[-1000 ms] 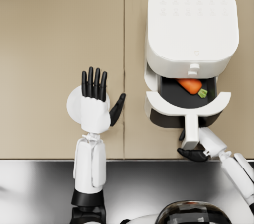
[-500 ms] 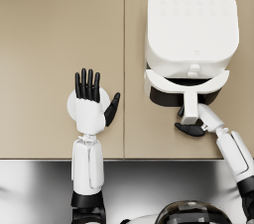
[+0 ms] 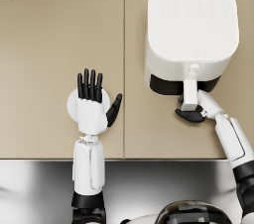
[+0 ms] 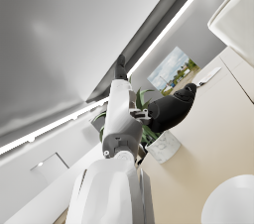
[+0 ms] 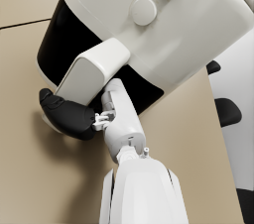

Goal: Pick up the carrot and place it into the air fryer

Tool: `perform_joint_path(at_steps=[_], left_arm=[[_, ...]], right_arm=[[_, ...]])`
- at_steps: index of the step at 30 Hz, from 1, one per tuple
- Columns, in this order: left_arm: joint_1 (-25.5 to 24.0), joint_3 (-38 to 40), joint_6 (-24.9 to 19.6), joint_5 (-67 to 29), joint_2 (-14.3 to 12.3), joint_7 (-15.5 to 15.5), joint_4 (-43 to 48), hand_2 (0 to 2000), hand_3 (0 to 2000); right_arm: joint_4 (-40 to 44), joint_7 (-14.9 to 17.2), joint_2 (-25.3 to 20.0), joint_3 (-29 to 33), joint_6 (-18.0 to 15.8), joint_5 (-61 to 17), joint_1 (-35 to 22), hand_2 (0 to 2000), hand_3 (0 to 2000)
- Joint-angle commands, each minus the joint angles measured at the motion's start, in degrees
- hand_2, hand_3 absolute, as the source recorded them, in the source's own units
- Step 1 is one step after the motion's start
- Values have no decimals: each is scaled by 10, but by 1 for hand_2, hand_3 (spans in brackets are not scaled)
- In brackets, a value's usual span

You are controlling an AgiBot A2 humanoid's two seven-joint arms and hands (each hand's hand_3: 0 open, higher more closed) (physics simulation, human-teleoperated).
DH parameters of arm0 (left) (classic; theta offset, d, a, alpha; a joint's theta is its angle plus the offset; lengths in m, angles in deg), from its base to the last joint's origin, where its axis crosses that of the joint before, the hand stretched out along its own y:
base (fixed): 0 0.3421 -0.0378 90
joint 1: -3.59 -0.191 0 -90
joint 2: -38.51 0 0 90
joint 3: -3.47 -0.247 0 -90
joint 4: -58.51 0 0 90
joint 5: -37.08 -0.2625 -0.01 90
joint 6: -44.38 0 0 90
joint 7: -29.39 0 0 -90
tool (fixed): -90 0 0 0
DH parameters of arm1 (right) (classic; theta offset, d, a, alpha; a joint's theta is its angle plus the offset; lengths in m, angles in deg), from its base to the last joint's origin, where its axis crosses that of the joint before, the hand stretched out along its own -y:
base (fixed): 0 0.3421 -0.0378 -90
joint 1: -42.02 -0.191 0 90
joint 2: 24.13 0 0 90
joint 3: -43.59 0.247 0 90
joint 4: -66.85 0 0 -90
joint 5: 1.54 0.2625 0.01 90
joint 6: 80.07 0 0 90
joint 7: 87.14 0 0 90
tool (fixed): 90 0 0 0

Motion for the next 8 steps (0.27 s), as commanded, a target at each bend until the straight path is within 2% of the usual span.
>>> perform_joint_path(at_steps=[1, 8], left_arm=[[0, 0, 0, 0, 0, 0, 0, 0, 0], [0, 0, 0, 0, 0, 0, 0, 0, 0]], right_arm=[[0, -1, 0, -1, 0, 0, -1, 2000, 2000], [0, 0, 2, -4, -1, 0, -3, 2000, 2000]])
